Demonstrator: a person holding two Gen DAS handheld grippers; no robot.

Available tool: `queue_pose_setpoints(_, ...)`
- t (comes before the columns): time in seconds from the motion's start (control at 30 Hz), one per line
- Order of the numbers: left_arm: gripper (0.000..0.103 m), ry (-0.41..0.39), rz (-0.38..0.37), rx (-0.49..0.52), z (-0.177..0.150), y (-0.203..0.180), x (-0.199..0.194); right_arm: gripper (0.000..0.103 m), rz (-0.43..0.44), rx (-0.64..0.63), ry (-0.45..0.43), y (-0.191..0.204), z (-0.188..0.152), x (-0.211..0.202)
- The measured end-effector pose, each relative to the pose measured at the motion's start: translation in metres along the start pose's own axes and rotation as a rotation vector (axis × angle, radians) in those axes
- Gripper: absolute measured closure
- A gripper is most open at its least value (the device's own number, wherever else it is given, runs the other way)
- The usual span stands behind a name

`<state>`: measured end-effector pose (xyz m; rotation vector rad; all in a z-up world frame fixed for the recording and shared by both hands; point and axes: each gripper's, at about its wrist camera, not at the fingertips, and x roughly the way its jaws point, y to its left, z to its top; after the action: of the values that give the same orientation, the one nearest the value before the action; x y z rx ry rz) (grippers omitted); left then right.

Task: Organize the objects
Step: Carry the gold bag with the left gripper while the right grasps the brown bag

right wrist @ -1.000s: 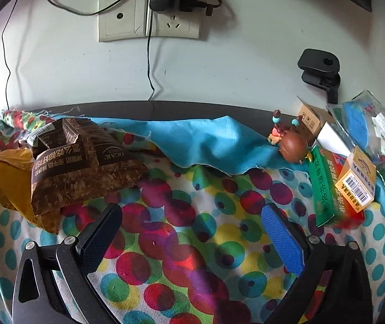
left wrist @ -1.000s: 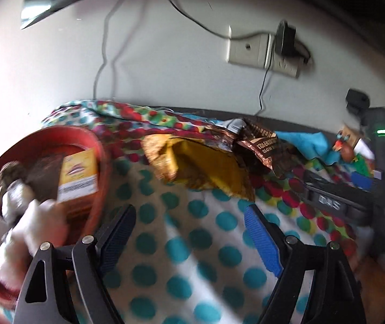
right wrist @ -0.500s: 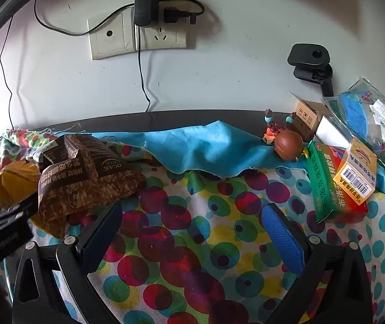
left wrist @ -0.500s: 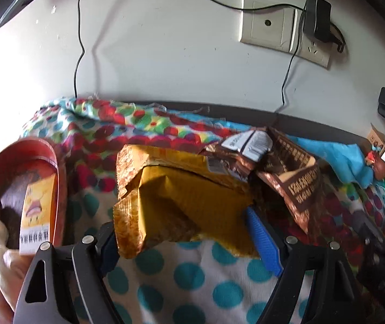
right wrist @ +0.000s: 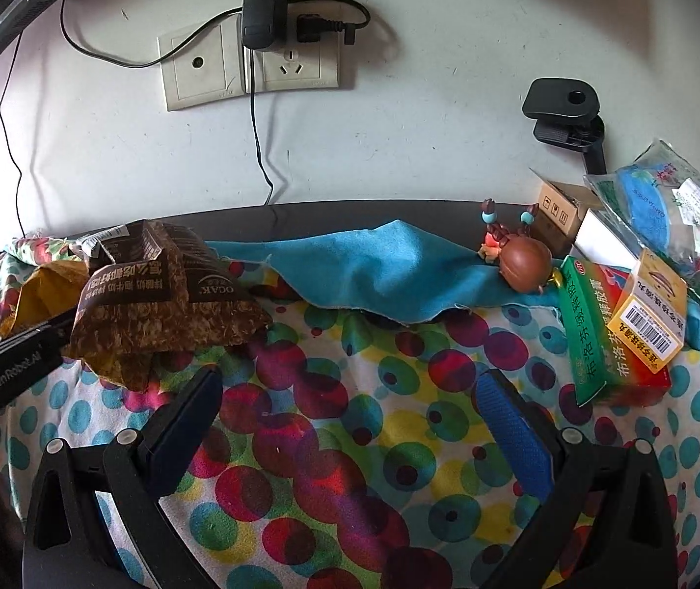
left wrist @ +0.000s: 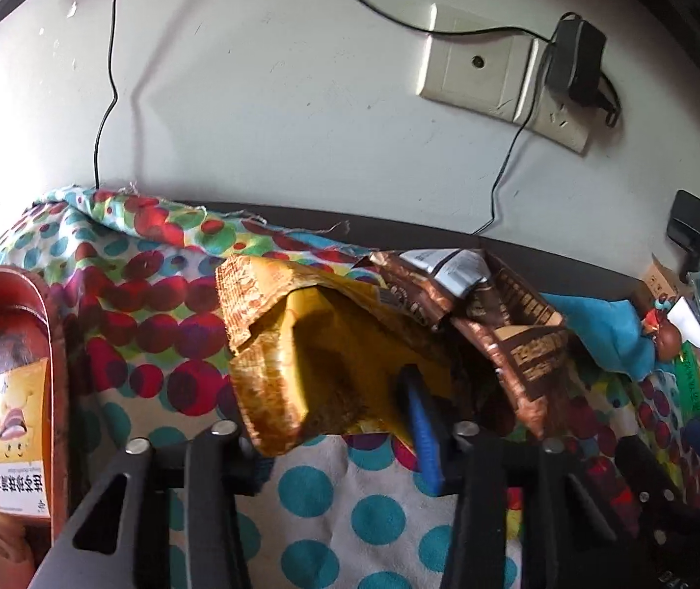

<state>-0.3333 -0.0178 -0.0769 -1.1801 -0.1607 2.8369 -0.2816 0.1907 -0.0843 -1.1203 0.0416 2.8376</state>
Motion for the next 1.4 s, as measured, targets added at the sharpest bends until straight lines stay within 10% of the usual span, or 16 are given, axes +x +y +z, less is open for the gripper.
queue_pose_setpoints(0.13, 0.076, -0.040, -0.013, 0.011, 0.001, -0.001, -0.018, 0.000, -0.006, -0.008, -0.002, 0.002, -0.001, 0.000)
queue_pose_setpoints(0.87, 0.079, -0.125, -0.057, -0.037, -0.066, 0.059, -0.137, 0.000, -0.047, -0.259, -0.035, 0.050, -0.007, -0.005)
queue_pose_setpoints(1.4, 0.079, -0.248, 0.108, -0.114, -0.100, 0.165, -0.239, 0.000, 0.055, -0.387, 0.017, 0.120, 0.027, 0.034)
